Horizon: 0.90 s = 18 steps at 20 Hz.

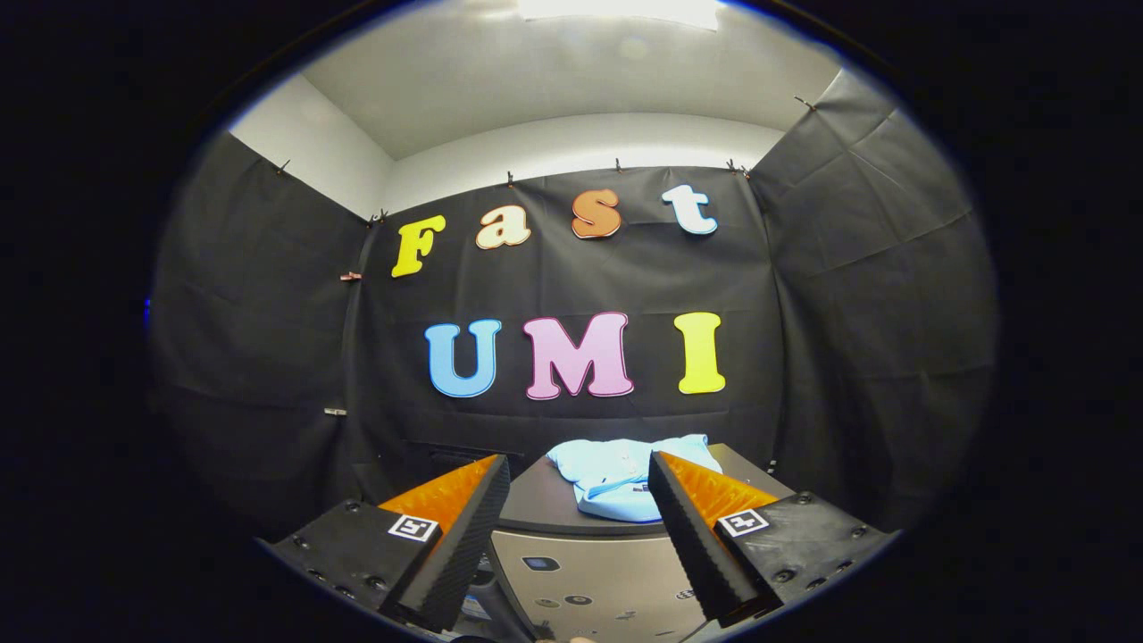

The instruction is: Put the clothes into the washing machine and then close the washing machine lid.

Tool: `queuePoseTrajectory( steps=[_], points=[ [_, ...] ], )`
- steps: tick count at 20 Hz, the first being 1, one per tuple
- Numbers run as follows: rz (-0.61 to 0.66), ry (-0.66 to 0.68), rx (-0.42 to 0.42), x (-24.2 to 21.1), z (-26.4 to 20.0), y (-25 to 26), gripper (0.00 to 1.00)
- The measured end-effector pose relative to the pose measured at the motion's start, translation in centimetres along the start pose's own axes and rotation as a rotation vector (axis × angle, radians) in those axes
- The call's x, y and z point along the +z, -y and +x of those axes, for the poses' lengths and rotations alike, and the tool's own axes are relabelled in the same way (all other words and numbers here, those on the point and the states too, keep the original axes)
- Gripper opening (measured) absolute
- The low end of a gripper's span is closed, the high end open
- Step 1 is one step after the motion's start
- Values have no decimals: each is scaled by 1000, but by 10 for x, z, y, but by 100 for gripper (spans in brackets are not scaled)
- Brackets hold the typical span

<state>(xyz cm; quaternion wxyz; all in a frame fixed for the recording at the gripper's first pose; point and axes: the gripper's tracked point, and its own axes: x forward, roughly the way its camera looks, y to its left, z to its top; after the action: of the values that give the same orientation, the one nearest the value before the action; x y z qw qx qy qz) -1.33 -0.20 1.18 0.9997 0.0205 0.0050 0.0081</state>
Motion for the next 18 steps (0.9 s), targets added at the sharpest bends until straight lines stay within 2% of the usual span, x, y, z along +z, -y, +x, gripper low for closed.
queuePoseTrajectory(
  steps=[8,15,18],
  points=[
    [2,-17,13,24,18,-5,98],
    [36,-91,-8,27,85,14,98],
    [62,-177,-21,13,124,25,98]
  ],
)
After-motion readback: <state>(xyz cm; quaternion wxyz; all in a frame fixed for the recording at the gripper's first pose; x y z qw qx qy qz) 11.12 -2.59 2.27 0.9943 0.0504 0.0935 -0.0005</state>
